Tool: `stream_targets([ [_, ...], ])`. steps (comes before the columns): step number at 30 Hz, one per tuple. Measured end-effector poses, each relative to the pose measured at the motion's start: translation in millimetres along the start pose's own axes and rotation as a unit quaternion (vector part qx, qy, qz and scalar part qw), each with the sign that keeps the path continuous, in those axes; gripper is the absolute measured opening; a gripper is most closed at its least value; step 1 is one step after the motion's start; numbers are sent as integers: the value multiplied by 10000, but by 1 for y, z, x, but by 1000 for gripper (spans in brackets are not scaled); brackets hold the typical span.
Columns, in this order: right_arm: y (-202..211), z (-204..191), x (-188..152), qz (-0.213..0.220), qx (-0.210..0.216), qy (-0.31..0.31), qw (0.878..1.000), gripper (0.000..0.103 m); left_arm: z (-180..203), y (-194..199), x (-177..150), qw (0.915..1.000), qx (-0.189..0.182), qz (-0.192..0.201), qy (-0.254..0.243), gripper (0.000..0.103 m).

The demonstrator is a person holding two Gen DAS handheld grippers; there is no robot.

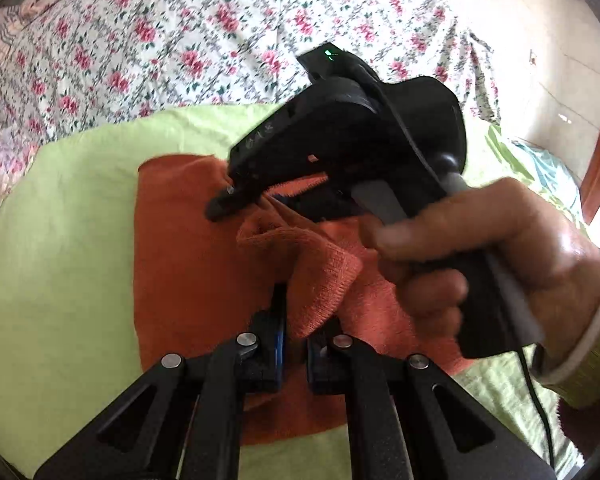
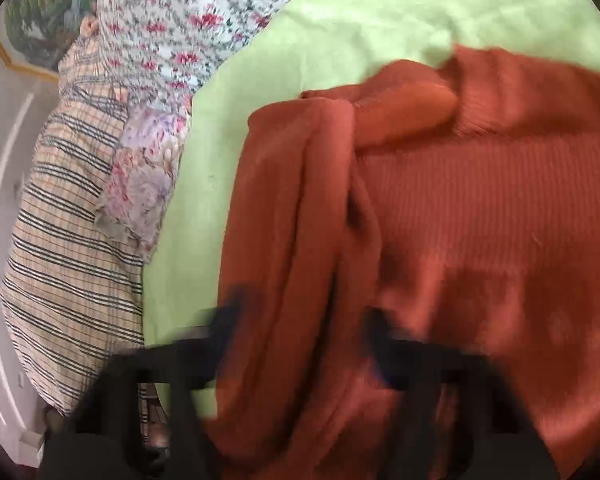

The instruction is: Fold small clothes

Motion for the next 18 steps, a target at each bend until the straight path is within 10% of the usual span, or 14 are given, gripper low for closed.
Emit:
stream_targets([
  [9,126,-22,1,1225,-397,860,9879,15,78,3,28,9947,-1001,144,-164,6],
  [18,183,68,-28,1429,-1151,234,9827,14,137,-37,-2,9864,-1573,-424,-212,6],
])
Point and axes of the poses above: each gripper's, at about its wrist camera, not at the fingertips, and y roughly against the way its jaws point, z to its right, x to its top, the point moved 2 cm from there along -y, roughly the way its jaws point, and after that the axes turned 6 degrees about z, right-handed, at the moved point
